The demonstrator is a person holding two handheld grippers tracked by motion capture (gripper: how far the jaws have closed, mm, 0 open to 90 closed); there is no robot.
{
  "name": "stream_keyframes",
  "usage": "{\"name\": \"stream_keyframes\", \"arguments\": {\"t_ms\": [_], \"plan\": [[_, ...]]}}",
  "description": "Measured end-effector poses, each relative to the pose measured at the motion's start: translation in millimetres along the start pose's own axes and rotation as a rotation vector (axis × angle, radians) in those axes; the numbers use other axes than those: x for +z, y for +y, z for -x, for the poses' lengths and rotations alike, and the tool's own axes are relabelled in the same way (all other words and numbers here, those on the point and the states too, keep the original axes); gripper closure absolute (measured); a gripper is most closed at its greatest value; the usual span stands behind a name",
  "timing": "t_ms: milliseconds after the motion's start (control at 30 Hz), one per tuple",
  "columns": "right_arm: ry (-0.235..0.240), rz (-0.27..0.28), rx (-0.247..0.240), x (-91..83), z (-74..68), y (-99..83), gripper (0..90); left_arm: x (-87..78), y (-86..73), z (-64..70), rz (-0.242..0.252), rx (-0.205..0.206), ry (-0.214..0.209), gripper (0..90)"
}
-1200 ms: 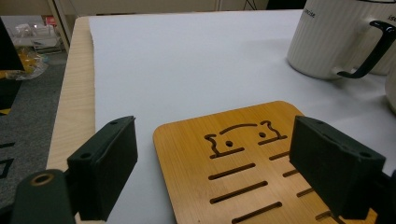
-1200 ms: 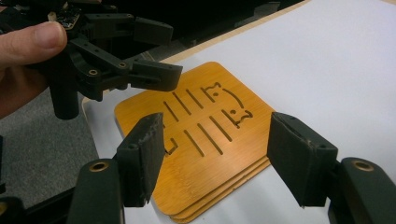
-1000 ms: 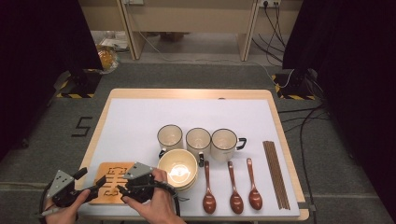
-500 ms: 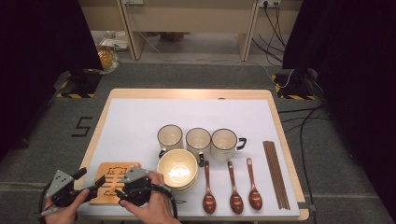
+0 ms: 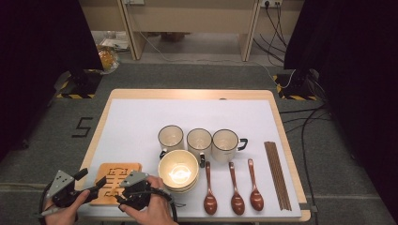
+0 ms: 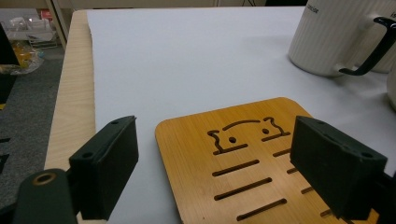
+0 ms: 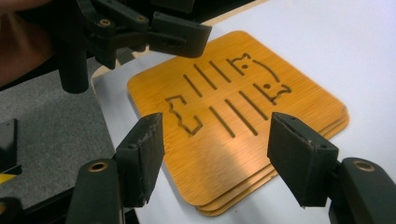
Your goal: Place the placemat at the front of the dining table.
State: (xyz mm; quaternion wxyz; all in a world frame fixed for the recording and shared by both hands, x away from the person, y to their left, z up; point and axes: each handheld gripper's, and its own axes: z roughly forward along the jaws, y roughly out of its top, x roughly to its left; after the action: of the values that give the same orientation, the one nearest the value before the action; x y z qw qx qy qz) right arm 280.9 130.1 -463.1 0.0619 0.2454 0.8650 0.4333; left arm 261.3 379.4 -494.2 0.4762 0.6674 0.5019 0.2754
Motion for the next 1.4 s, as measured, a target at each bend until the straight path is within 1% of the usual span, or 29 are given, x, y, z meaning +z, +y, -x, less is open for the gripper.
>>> {"name": "stream_keyframes", "arguments": {"t_ms": [100,233,300,367,400,500,633,700,767,800,833,1000,1167,1267,1400], "plan": [[0.013,-0.017,0.02,3.7,-0.4,-3.9,36.3,0.1,0.0,-0.8,0.0,-0.01,-0.008,14.7],[0.02,-0.032,0.023,8.2,-1.3,-7.8,36.2,1.8,-1.0,-0.6,-0.019,-0.013,-0.022,14.6],[0.022,-0.039,0.017,9.2,-2.4,-9.5,36.2,2.6,-1.1,0.4,-0.02,-0.015,-0.029,14.7],[0.025,-0.043,0.022,10.7,-2.3,-11.7,36.2,2.9,-0.8,1.0,-0.025,-0.011,-0.03,14.7],[0.025,-0.049,0.035,11.0,-2.3,-13.1,36.2,3.2,-0.8,1.2,-0.027,-0.01,-0.033,14.7],[0.026,-0.055,0.048,12.0,-0.1,-16.1,36.2,4.0,-1.2,1.3,-0.033,-0.009,-0.038,14.7],[0.024,-0.059,0.046,12.4,1.1,-17.6,36.2,5.4,-1.8,1.6,-0.042,-0.009,-0.045,14.8],[0.027,-0.062,0.058,13.1,1.0,-18.3,36.1,5.8,-2.1,1.6,-0.051,-0.007,-0.045,14.8],[0.029,-0.064,0.054,14.8,2.2,-19.1,36.1,6.3,-2.3,1.5,-0.053,-0.01,-0.047,14.8],[0.033,-0.069,0.065,15.6,2.4,-19.6,36.0,6.3,-2.4,1.3,-0.056,-0.011,-0.048,14.8],[0.03,-0.07,0.059,16.6,2.7,-20.0,35.8,6.7,-2.6,1.1,-0.054,-0.013,-0.05,14.8],[0.032,-0.067,0.065,18.1,2.6,-19.7,35.7,8.6,-3.6,0.4,-0.07,-0.018,-0.06,14.8],[0.033,-0.066,0.059,19.4,3.2,-18.7,34.7,10.5,-4.6,-0.8,-0.088,-0.027,-0.06,14.7],[0.032,-0.07,0.066,20.8,3.2,-17.4,33.9,11.0,-5.1,-2.8,-0.094,-0.035,-0.054,14.7],[0.034,-0.073,0.067,22.5,3.5,-15.7,33.6,11.5,-5.4,-6.1,-0.098,-0.06,-0.043,14.7]]}}
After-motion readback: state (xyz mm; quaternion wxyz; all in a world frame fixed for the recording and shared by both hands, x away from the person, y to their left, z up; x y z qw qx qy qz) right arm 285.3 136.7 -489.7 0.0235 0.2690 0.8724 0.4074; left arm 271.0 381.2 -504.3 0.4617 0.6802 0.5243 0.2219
